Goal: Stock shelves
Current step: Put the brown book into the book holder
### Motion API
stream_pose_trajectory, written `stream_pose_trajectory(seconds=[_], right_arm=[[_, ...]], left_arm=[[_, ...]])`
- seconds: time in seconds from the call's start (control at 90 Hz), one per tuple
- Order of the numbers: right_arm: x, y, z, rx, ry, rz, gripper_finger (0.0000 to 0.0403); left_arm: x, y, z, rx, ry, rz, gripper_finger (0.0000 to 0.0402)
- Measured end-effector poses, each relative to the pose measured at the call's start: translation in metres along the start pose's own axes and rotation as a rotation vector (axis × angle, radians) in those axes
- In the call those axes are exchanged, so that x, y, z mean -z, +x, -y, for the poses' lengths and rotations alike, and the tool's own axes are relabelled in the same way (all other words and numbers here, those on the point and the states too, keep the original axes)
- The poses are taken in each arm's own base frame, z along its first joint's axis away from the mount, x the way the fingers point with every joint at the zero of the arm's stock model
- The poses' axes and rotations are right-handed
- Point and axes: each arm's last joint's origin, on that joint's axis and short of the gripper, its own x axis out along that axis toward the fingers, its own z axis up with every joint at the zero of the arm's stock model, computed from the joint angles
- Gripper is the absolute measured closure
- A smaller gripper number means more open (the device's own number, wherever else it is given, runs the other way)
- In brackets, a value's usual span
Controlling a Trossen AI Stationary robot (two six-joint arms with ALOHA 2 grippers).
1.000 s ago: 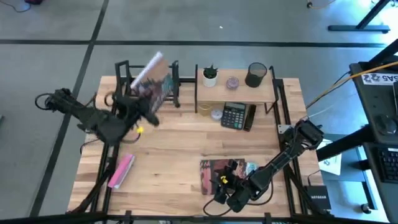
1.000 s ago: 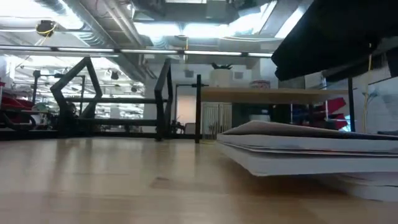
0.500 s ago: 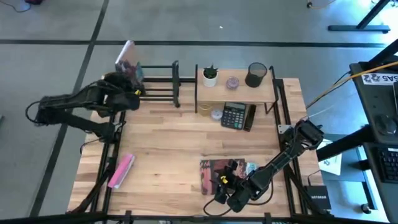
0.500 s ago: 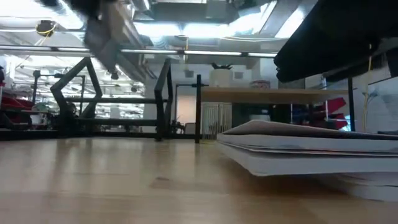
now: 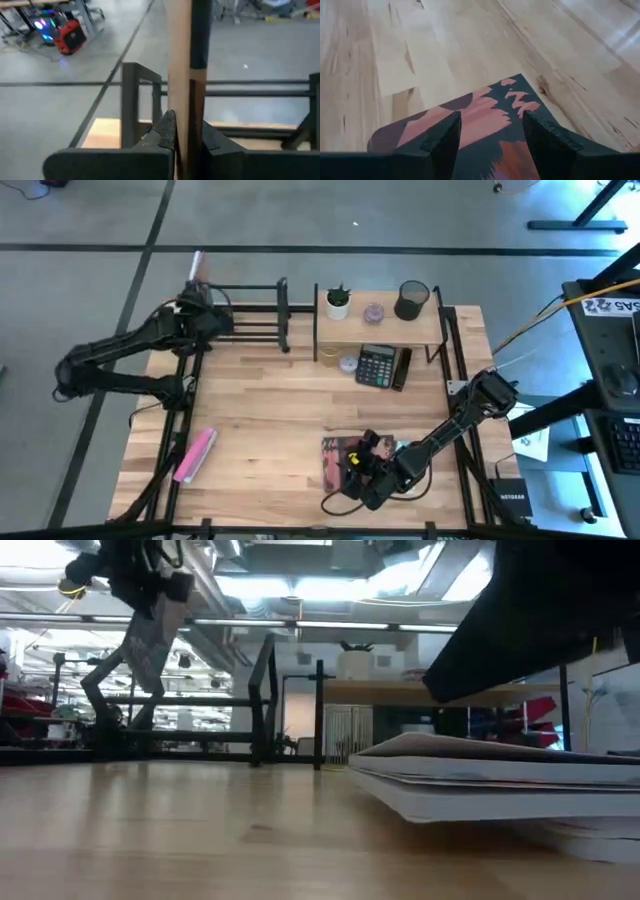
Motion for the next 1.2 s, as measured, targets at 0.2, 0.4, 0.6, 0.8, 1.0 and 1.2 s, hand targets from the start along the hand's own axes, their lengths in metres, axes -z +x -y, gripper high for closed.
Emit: stream_pose_trajectory(seconds=[0.2, 0.4, 0.6, 0.8, 1.0, 1.2], right_arm=[[0.000, 0.000, 0.000, -0.002, -0.002, -0.001, 0.0205], [0.001, 0.000, 0.000, -0.006, -0.004, -0.007, 0.0205], [-0.001, 0.001, 0.001, -0.002, -0.022, -0.008, 0.0205], [-0.001, 0.002, 0.001, -0.008, -0.019, -0.012, 0.0205], [-0.001, 0.002, 0.001, -0.014, -0.019, -0.019, 0.0205], [-0.001, 0.002, 0.001, -0.013, -0.019, -0.018, 0.0205]], left_arm=[[0.004, 0.026, 0.002, 0.025, 0.054, -0.080, 0.0401], [0.014, 0.044, -0.003, -0.027, 0.071, -0.111, 0.0401], [0.025, 0.059, -0.001, 0.007, 0.074, -0.132, 0.0401], [0.034, 0.070, -0.004, -0.015, 0.053, -0.144, 0.0401], [0.036, 0.075, -0.007, -0.038, 0.050, -0.150, 0.0387], [0.038, 0.075, -0.008, -0.037, 0.064, -0.169, 0.0374]])
